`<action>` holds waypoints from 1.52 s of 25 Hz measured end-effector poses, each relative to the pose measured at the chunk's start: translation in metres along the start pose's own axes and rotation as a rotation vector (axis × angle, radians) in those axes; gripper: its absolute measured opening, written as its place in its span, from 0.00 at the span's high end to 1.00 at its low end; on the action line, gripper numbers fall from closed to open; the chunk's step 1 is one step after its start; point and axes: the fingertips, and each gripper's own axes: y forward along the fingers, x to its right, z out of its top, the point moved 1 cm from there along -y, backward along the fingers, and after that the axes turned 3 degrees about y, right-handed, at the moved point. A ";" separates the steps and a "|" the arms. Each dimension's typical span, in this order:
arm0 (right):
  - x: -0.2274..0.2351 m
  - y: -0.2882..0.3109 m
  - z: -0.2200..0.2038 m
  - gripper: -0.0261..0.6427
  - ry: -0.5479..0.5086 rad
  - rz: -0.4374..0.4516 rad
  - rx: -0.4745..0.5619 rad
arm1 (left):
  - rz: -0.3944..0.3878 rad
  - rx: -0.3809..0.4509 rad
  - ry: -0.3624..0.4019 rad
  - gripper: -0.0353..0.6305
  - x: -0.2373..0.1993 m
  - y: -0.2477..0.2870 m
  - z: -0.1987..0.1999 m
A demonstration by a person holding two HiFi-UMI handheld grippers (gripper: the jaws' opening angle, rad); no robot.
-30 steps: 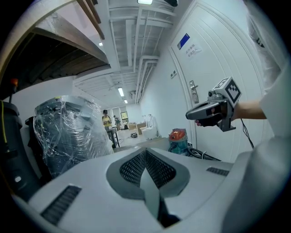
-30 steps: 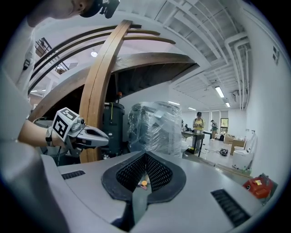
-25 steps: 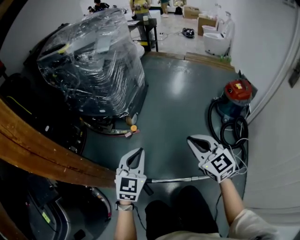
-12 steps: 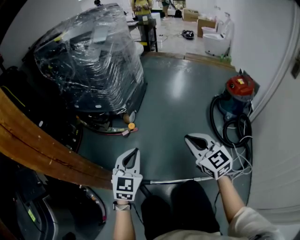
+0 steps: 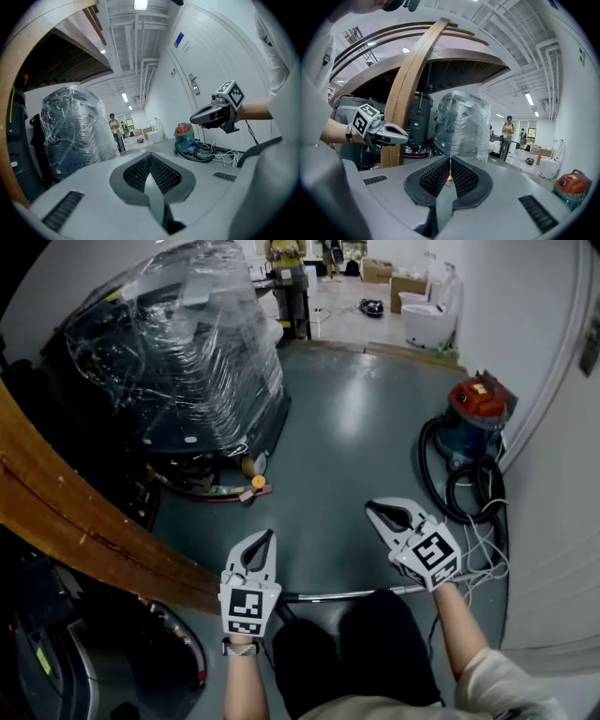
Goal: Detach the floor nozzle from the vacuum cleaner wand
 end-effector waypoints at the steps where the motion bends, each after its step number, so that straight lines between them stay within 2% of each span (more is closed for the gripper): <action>1: -0.003 0.001 -0.003 0.92 -0.008 0.005 0.002 | 0.001 -0.005 -0.003 0.95 0.001 -0.002 -0.006; 5: -0.013 0.002 -0.020 0.92 -0.054 0.020 -0.037 | -0.020 0.008 -0.024 0.95 0.009 -0.009 -0.019; 8: -0.024 0.003 -0.026 0.92 -0.078 0.024 -0.016 | -0.046 0.013 -0.015 0.95 0.018 -0.016 -0.028; 15: -0.051 0.008 -0.042 0.91 -0.038 0.063 0.017 | -0.088 -0.001 -0.063 0.95 0.031 -0.027 -0.061; 20: -0.054 0.008 -0.061 0.92 -0.104 0.054 -0.001 | -0.087 -0.016 -0.054 0.94 0.039 -0.023 -0.090; 25: -0.063 0.016 -0.085 0.92 -0.083 0.092 -0.012 | -0.080 -0.051 -0.071 0.94 0.040 -0.019 -0.122; 31: -0.084 0.035 -0.123 0.91 -0.023 0.202 -0.016 | -0.080 -0.085 -0.102 0.94 0.040 -0.013 -0.159; 38: -0.100 0.066 -0.171 0.91 0.020 0.250 -0.056 | -0.066 -0.166 -0.129 0.93 0.038 -0.008 -0.217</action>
